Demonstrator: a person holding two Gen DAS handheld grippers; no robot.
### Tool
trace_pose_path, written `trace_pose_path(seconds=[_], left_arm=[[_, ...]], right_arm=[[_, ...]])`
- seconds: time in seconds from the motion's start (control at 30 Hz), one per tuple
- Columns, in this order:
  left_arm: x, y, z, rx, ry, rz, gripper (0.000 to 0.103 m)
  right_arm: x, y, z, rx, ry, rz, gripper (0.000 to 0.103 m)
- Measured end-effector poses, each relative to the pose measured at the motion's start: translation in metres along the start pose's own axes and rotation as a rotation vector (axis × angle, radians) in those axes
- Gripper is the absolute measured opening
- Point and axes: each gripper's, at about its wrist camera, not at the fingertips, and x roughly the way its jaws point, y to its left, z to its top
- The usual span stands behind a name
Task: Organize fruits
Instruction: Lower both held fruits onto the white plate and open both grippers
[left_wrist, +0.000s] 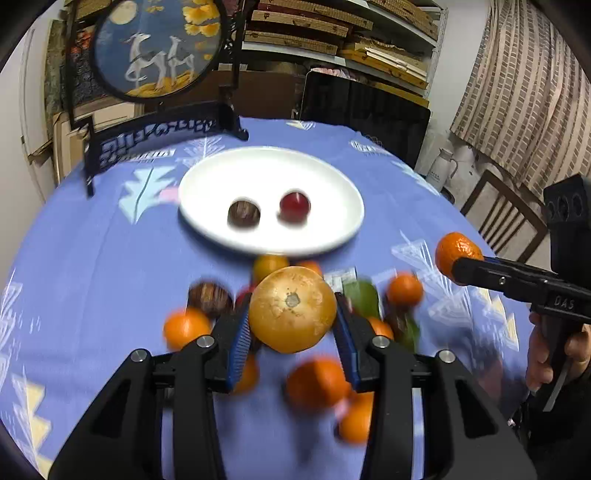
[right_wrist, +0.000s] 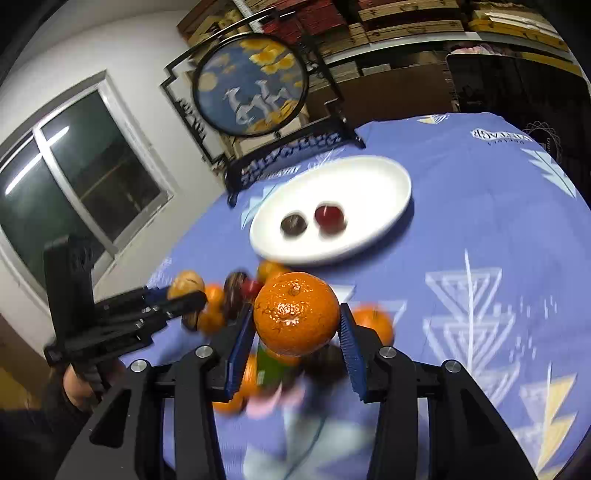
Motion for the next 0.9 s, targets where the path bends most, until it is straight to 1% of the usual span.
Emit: trace_pose_path(seconds=[0.07, 0.13, 0.17, 0.23, 0.4, 0.43, 0.47, 0.5, 0.53, 0.57, 0.67, 0.77, 0.9], left_arm=[[0.021, 0.002, 0.021, -0.016, 0.019, 0.001, 0.040], [0.047, 0.003, 0.041, -0.029, 0.054, -0.006, 0.040], [0.058, 0.002, 0.049, -0.026, 0.064, 0.004, 0.040], [0.079, 0.002, 0.060, -0.018, 0.084, 0.027, 0.040], [0.114, 0.007, 0.074, -0.017, 0.131, 0.038, 0.041], [0.120, 0.008, 0.076, -0.020, 0.142, 0.036, 0.046], [0.123, 0.009, 0.077, -0.023, 0.147, 0.032, 0.059], [0.122, 0.009, 0.078, -0.029, 0.143, 0.035, 0.064], [0.118, 0.011, 0.079, -0.037, 0.118, 0.045, 0.069], [0.112, 0.012, 0.078, -0.036, 0.102, 0.049, 0.072], [0.091, 0.015, 0.073, -0.032, 0.060, 0.073, 0.072], [0.062, 0.015, 0.056, -0.003, 0.036, 0.085, 0.073], [0.021, 0.019, 0.014, 0.053, 0.023, 0.097, 0.076]], right_arm=[[0.013, -0.006, 0.023, 0.008, -0.004, -0.002, 0.045], [0.035, -0.015, 0.045, 0.023, 0.001, -0.011, 0.045], [0.044, -0.020, 0.053, 0.033, 0.007, -0.019, 0.045], [0.069, -0.033, 0.067, 0.070, 0.028, -0.026, 0.045], [0.110, -0.044, 0.085, 0.067, 0.063, -0.064, 0.046], [0.116, -0.045, 0.087, 0.065, 0.067, -0.071, 0.047], [0.120, -0.046, 0.090, 0.064, 0.063, -0.085, 0.055], [0.121, -0.048, 0.094, 0.067, 0.046, -0.102, 0.060], [0.119, -0.048, 0.095, 0.074, 0.026, -0.108, 0.063], [0.114, -0.049, 0.097, 0.081, -0.002, -0.106, 0.064], [0.099, -0.047, 0.094, 0.077, -0.023, -0.109, 0.064], [0.080, -0.041, 0.080, 0.066, -0.026, -0.108, 0.064], [0.052, -0.037, 0.047, 0.062, -0.025, -0.129, 0.065]])
